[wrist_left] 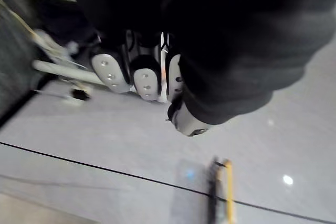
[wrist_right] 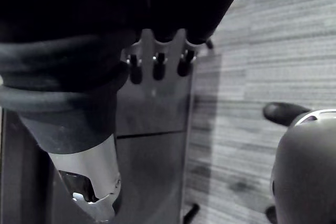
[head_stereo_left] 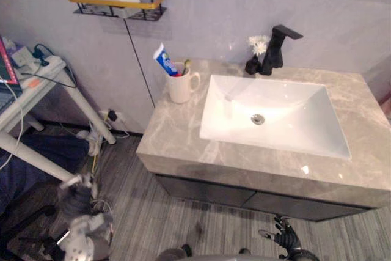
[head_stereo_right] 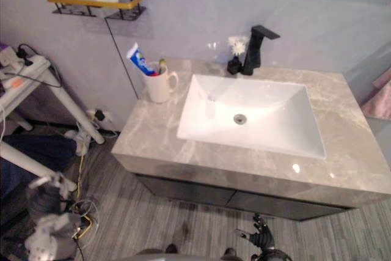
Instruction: Organize washtable
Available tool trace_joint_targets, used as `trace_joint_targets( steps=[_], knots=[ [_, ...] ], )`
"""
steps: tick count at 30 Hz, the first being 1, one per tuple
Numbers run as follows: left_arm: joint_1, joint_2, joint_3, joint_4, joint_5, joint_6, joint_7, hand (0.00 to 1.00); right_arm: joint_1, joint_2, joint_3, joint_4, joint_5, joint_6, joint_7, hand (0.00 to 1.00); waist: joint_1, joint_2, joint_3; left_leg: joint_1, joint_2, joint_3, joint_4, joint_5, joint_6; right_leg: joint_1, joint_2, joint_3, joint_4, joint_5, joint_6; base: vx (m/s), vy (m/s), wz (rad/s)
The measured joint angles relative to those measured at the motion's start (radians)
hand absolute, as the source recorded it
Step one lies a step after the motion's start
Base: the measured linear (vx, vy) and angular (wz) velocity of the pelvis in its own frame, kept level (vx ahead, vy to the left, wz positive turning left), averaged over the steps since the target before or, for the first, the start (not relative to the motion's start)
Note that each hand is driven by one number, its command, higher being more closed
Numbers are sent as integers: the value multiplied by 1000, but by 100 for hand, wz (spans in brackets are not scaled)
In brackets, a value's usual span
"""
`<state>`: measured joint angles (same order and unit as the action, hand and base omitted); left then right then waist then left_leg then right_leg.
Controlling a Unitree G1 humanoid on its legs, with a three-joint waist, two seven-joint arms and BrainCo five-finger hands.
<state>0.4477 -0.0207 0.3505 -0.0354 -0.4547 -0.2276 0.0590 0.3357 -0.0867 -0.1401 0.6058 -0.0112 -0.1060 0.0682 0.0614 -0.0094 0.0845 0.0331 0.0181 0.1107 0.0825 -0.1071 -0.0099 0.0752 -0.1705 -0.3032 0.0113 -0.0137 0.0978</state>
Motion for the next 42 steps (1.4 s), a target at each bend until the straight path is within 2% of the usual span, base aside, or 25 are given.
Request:
trace_joint_targets(
  steps=[5,9,15,20,24,25,27,28,29,30,32,36,37,38,39,40,41,42],
  knots=[
    [-31,-9,-86,448,-10,73,-48,0,1,5,43,-7,0,0,0,0,8,-4,-32,17,-1,-8,-16,5,-3,11,-6,-14,1,-6,8,24,2,7],
    [-80,-6,-147,758,0,107,-63,0,-32,4,43,64,0,-1,-5,0,7,-8,-34,45,-4,-25,-50,28,-10,25,-3,-27,-13,-7,9,44,-13,9],
    [-113,27,-152,850,53,108,-79,0,-70,2,48,166,1,-1,-24,0,6,-1,-33,57,-2,-31,-67,37,-15,33,10,-28,-23,-6,9,7,-16,1],
    [-145,53,-165,900,137,108,-79,0,-97,1,71,206,1,-1,-27,0,5,-3,-30,67,-5,-37,-84,47,-13,41,12,-30,-35,0,10,-27,-5,1],
    [-155,66,-191,918,152,108,-78,0,-127,0,91,243,1,-1,-32,0,8,-6,-26,65,-11,-37,-80,47,-13,34,9,-26,-21,-2,10,-8,1,0],
    [-157,67,-191,917,153,107,-78,0,-143,-1,97,252,1,0,-35,0,7,-7,-18,56,-12,-37,-68,45,-11,12,2,-25,16,-18,11,-51,24,9],
    [-199,81,-199,913,157,108,-76,0,-176,4,109,251,0,0,-43,0,4,-15,42,-10,-23,-83,14,24,0,-75,-45,0,238,-103,3,-115,17,56],
    [-221,90,-206,908,161,108,-73,0,-181,6,111,246,5,0,-43,0,4,-12,68,-29,-31,-117,43,17,2,-106,-55,50,325,-123,-7,-154,-6,92],
    [-233,97,-209,906,167,107,-72,0,-180,9,111,233,4,0,-43,0,4,-21,78,-51,-37,-144,66,14,3,-128,-56,105,370,-134,-5,-131,-43,128],
    [-243,117,-223,896,176,108,-64,0,-172,18,127,223,2,0,-43,0,5,-40,78,-98,-54,-200,96,10,1,-165,-53,214,437,-162,10,-107,-71,140],
    [-254,126,-225,866,184,108,-52,0,-154,41,144,208,4,2,-44,0,9,-63,83,-154,-74,-294,138,20,-8,-185,-48,316,512,-202,9,-13,-168,172],
    [-259,114,-235,840,185,109,-31,0,-146,62,172,102,15,-4,-44,0,19,-62,79,-214,-82,-417,161,40,-44,-184,-42,349,593,-264,2,-92,-227,105],
    [-272,102,-243,838,185,109,-29,0,-151,63,188,81,22,-5,-44,0,38,-61,76,-230,-68,-427,157,47,-62,-184,-43,359,592,-287,22,-147,-312,45],
    [-277,85,-257,823,181,108,-23,0,-167,65,206,79,24,-4,-44,0,54,-67,72,-245,-57,-443,151,56,-86,-171,-39,328,553,-333,64,-189,-421,34],
    [-281,76,-259,817,184,107,-19,0,-175,66,211,79,26,-4,-45,0,63,-71,69,-250,-46,-447,137,65,-100,-162,-36,297,519,-356,62,-221,-471,26],
    [-291,63,-276,818,183,106,-12,0,-198,60,222,80,29,-3,-46,0,77,-34,76,-254,-9,-461,105,88,-132,-149,-7,248,481,-380,30,-246,-464,58],
    [-291,55,-298,823,183,108,-11,0,-205,55,226,80,30,-3,-49,0,57,-11,79,-257,27,-461,71,112,-118,-149,16,192,491,-384,16,-201,-364,79],
    [-292,55,-310,824,183,108,-11,0,-200,51,227,80,30,-3,-50,0,51,-1,79,-257,40,-448,53,127,-96,-148,19,166,504,-392,3,-189,-318,117]
  ],
)
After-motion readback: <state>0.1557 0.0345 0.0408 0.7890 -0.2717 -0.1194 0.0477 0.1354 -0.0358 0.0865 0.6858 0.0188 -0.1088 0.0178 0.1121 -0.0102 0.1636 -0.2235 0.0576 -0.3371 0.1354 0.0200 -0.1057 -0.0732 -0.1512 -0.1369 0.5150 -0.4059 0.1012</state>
